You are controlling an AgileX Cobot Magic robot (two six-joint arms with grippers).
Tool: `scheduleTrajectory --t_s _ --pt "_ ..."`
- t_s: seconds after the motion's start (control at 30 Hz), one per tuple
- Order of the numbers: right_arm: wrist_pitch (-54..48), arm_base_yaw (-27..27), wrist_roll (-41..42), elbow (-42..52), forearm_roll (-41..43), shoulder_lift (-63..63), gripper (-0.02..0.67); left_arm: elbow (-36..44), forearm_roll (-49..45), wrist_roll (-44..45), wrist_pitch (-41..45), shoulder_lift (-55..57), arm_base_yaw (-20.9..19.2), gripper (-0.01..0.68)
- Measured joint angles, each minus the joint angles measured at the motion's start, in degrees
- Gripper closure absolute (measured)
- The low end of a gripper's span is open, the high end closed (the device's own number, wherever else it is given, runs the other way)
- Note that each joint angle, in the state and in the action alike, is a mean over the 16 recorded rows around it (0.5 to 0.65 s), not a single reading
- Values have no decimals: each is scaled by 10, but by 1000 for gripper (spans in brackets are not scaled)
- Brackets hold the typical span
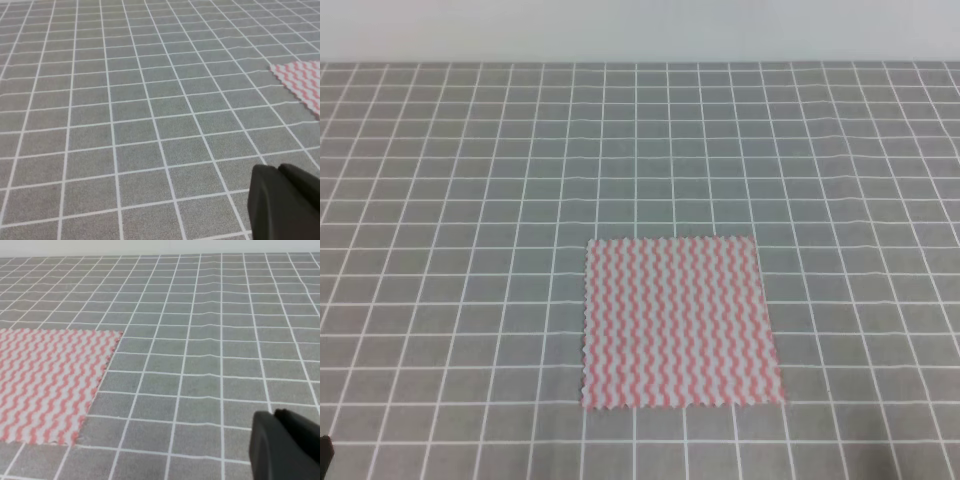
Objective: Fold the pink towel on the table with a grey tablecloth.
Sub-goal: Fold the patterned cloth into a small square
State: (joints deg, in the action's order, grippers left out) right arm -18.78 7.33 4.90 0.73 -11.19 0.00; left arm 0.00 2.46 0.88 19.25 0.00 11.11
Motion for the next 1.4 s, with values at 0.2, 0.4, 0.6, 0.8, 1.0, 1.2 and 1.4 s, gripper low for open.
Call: scheduleTrajectory --t_s 0.2,0.4,0.6,0.8,1.0,1.2,1.4 --pt "0 0 0 0 0 -5 665 2 0 0 -1 -3 0 676" --pt "0 0 -1 -1 0 -9 665 2 0 0 -3 -4 0 676" --pt "1 0 -1 2 0 -13 665 2 1 -1 -6 -4 0 676" --pt "3 0 0 3 0 -15 664 2 3 -2 -11 -2 0 676" --pt "8 0 0 0 -11 -14 665 2 8 -5 -36 -2 0 676" --pt "23 0 0 -3 -54 -12 666 3 23 -19 -88 -4 0 676" --pt "60 0 0 -4 -135 -12 666 4 45 -56 -139 -6 0 676"
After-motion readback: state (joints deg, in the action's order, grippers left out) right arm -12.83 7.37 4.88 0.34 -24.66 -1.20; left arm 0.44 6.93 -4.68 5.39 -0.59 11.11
